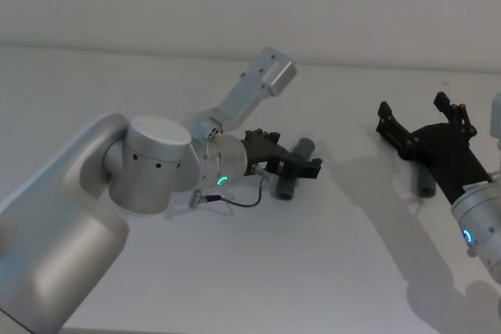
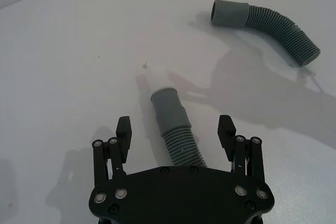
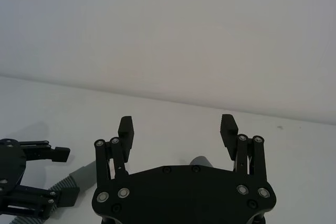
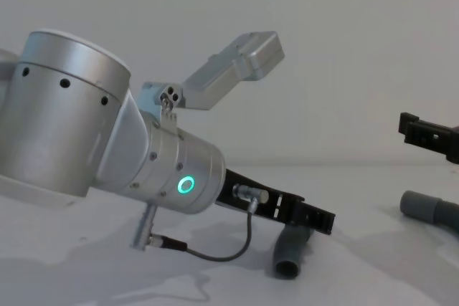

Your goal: Use both hands to pick up one end of the pipe from the table, align the ends, and insert them.

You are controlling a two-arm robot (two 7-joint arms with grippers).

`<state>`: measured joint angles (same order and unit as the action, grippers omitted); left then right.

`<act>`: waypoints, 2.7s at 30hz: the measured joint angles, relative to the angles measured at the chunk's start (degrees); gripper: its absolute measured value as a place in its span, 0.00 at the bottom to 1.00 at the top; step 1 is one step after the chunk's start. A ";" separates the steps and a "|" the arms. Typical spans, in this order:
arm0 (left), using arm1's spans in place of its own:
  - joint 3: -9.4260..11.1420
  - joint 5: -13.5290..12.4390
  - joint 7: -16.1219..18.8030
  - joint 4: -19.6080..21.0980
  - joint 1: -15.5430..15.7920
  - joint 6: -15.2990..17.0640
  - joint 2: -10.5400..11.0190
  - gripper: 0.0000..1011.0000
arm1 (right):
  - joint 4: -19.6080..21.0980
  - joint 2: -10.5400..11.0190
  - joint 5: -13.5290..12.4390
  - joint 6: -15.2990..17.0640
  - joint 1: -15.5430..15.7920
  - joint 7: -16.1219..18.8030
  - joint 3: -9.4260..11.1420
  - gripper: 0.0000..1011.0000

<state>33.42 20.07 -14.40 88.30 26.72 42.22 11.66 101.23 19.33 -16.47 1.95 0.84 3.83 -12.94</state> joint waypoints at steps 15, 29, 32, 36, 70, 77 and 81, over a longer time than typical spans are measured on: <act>0.50 -0.96 -1.77 -1.45 0.38 -1.62 0.29 0.99 | 0.00 0.00 0.00 0.00 0.00 0.00 0.00 0.99; 0.84 -1.91 -2.78 -2.55 0.35 -2.94 0.18 0.99 | 0.00 0.00 0.00 0.00 0.00 0.00 0.00 0.99; 0.91 -2.03 -3.08 -2.76 0.39 -2.98 0.15 0.99 | 0.00 0.00 0.00 0.00 0.00 0.00 0.00 0.99; 0.95 -2.16 -3.42 -2.95 0.44 -2.99 0.13 0.99 | 0.00 0.00 0.00 0.00 0.00 0.00 0.00 0.99; 1.32 -2.99 -4.89 -3.59 0.80 -3.09 0.20 0.44 | 0.00 0.00 0.00 0.00 0.00 0.00 0.00 0.99; 1.32 -3.03 -4.93 -3.62 0.81 -3.09 0.20 0.34 | 0.00 0.00 0.00 0.00 0.00 0.00 0.00 0.99; 1.32 -3.04 -4.95 -3.63 0.81 -3.10 0.20 0.34 | 0.00 0.00 0.00 0.00 0.00 0.00 0.00 0.99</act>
<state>34.74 17.02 -19.36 84.68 27.53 39.13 11.85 101.23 19.33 -16.47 1.95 0.84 3.83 -12.94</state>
